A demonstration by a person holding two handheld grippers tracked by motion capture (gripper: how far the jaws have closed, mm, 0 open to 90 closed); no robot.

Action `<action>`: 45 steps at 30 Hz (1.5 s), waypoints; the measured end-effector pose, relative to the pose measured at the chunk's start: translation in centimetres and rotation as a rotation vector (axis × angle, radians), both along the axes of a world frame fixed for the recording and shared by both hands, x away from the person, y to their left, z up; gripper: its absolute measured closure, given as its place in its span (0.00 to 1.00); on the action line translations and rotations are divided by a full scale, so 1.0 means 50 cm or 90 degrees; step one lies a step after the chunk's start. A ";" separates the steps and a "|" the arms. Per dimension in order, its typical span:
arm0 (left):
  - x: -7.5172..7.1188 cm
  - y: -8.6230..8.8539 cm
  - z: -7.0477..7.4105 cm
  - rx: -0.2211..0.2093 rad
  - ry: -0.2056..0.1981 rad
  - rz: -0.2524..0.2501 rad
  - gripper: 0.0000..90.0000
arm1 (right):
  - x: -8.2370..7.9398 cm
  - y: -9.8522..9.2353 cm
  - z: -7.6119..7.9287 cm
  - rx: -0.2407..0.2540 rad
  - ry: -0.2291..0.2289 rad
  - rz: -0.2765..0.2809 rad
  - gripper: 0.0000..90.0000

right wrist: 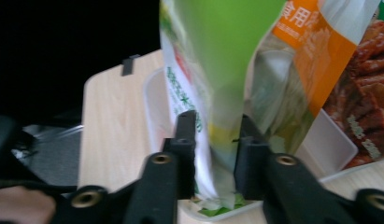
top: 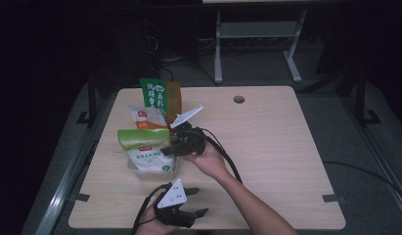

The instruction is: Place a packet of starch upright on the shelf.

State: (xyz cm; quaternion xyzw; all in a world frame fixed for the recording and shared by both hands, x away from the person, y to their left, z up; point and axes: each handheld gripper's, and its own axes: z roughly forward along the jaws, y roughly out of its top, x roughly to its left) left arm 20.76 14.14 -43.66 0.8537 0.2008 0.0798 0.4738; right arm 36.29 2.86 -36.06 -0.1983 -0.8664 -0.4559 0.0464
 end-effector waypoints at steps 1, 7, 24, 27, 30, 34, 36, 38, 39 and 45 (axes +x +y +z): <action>0.001 0.000 0.000 0.002 0.000 0.001 0.37 | -0.002 -0.004 0.002 -0.006 -0.010 0.002 0.79; 0.006 -0.001 -0.001 0.006 0.000 0.007 0.34 | 0.000 -0.038 0.011 0.002 -0.010 -0.010 0.69; 0.016 0.005 0.001 0.006 -0.001 0.022 0.32 | 0.018 -0.166 -0.022 -0.009 0.018 -0.077 0.50; 0.018 0.005 0.001 0.001 0.001 0.024 0.32 | 0.021 -0.188 -0.025 -0.013 0.026 -0.089 0.50; 0.019 0.004 0.002 -0.004 0.002 0.025 0.32 | 0.022 -0.208 -0.027 -0.018 0.027 -0.100 0.48; 0.020 0.003 0.003 -0.005 0.003 0.026 0.31 | 0.022 -0.230 -0.030 -0.018 0.033 -0.113 0.47; 0.020 0.004 0.003 -0.005 0.003 0.026 0.31 | 0.021 -0.240 -0.030 -0.023 0.034 -0.118 0.45; 0.020 0.004 0.003 -0.007 0.003 0.027 0.31 | 0.021 -0.248 -0.031 -0.027 0.035 -0.124 0.45; 0.020 0.004 0.003 -0.007 0.004 0.028 0.31 | 0.021 -0.253 -0.030 -0.028 0.037 -0.126 0.45; 0.022 0.006 0.003 -0.008 0.003 0.032 0.31 | 0.018 -0.274 -0.026 -0.035 0.036 -0.138 0.42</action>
